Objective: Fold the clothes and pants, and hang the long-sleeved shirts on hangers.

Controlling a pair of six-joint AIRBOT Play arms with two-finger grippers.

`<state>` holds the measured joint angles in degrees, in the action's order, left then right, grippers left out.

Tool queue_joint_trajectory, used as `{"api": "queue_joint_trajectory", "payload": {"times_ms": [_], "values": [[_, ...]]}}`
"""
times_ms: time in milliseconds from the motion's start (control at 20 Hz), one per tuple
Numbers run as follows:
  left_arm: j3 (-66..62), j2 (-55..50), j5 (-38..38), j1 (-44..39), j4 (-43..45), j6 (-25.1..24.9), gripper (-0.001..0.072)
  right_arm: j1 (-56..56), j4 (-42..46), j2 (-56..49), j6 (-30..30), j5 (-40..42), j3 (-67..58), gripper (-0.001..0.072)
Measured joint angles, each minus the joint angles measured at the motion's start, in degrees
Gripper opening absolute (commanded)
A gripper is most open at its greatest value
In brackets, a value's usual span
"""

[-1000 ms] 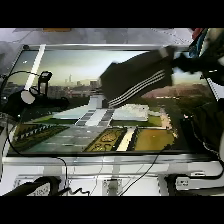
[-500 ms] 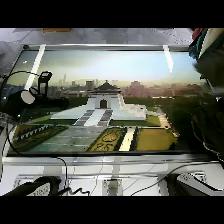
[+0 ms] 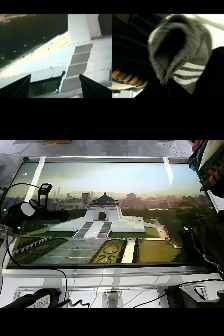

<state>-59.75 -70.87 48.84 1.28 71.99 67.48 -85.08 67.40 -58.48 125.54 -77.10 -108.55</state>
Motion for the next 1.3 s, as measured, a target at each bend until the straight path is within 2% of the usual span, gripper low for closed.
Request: {"api": "queue_joint_trajectory", "payload": {"times_ms": [200,450,650,700,750,800,850,1250,1300], "values": [[0.0,0.0,0.0,0.0,0.0,0.0,0.0685,-1.0,-6.0,0.9,1.9,-2.1,0.0,0.0018],[0.0,0.0,0.0,-0.1,-0.2,0.0,0.0685,-1.2,-20.3,1.5,9.0,-2.6,0.0,0.0018],[0.0,0.0,0.0,-0.1,-0.4,0.0,0.0685,-1.2,-27.5,1.5,12.8,-4.0,0.0,0.002],[0.0,0.0,0.0,-0.1,-0.4,0.0,0.0685,-1.2,-28.8,1.5,13.3,-4.4,0.0,0.0076],[0.0,0.0,0.0,-0.1,-0.4,0.0,0.0685,-1.2,-29.9,1.6,13.7,-4.7,0.0,0.0293],[0.0,0.0,0.0,-0.1,-0.4,0.0,0.0685,-1.2,-30.7,1.6,14.1,-4.8,0.0,0.0632],[0.0,0.0,0.0,-0.1,-0.4,0.0,0.0685,-1.2,-31.2,1.6,14.3,-5.0,0.0,0.0682],[0.0,0.0,0.0,-0.1,-0.5,0.0,0.0685,-1.3,-28.9,1.6,14.5,-5.0,0.0,0.0678],[0.0,0.0,0.0,-0.1,-0.5,0.0,0.0685,-1.3,-27.5,1.6,14.5,-4.4,0.0,0.059]]}}
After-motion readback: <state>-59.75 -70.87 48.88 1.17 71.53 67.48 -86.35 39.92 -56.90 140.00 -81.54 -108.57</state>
